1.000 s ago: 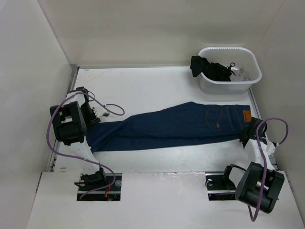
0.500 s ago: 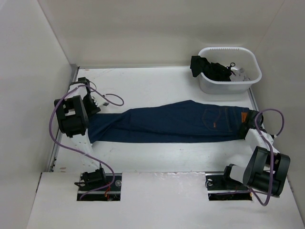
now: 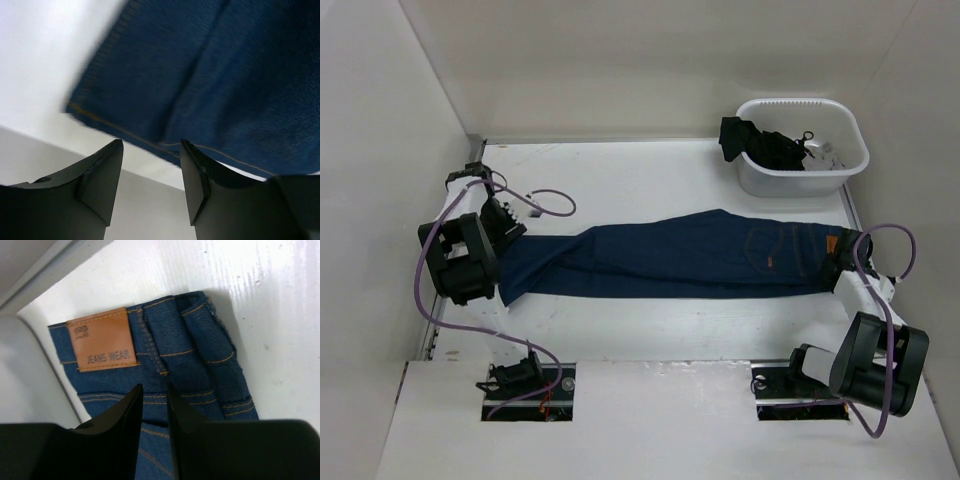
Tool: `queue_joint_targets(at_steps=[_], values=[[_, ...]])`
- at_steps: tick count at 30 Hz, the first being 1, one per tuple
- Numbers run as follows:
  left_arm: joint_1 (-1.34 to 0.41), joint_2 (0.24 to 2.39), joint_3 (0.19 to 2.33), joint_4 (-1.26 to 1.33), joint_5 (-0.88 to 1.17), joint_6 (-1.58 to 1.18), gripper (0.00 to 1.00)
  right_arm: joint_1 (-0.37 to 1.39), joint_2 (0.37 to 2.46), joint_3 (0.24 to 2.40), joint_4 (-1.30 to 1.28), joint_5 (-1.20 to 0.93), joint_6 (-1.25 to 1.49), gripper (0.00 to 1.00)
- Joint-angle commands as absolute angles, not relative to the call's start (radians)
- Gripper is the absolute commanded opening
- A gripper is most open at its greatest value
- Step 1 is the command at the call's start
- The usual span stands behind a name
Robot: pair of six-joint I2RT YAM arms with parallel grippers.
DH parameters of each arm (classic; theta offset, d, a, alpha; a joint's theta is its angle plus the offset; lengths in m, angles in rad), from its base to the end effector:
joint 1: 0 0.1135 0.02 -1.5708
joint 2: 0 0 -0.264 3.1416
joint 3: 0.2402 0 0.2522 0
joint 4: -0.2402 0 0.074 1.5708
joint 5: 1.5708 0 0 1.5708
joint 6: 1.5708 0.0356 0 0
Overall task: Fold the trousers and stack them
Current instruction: Fold the trousers
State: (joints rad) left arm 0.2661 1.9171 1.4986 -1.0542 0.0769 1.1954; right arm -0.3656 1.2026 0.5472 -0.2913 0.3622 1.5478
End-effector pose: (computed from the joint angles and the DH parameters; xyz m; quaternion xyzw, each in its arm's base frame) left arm 0.3563 0.0943 0.2081 0.4489 0.8914 0.0041 0.0621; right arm 0.1995 -0.0899 0.1710 0.7970 0.4942 0.0260 0.3463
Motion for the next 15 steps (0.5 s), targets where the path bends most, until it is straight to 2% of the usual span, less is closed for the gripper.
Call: queue_joint_targets(at_steps=[1,6,12,14,15], values=[[0.294,1.957,1.463,-1.135,0.049,1.132,0.47,-0.369,1.166,0.542,-0.255,0.367,1.528,0.30],[0.309,2.055,1.485,-1.117,-0.084,0.967,0.44,-0.372,1.146,0.531,-0.255,0.367,1.531,0.30],[0.309,2.102,1.494,-1.069,-0.091,0.894,0.43,-0.372,1.128,0.503,-0.253,0.367,1.543,0.30],[0.308,2.103,1.491,-1.072,-0.078,0.894,0.37,-0.386,1.118,0.500,-0.253,0.367,1.536,0.30],[0.308,2.099,1.491,-1.078,-0.075,0.894,0.27,-0.390,1.117,0.500,-0.253,0.367,1.531,0.30]])
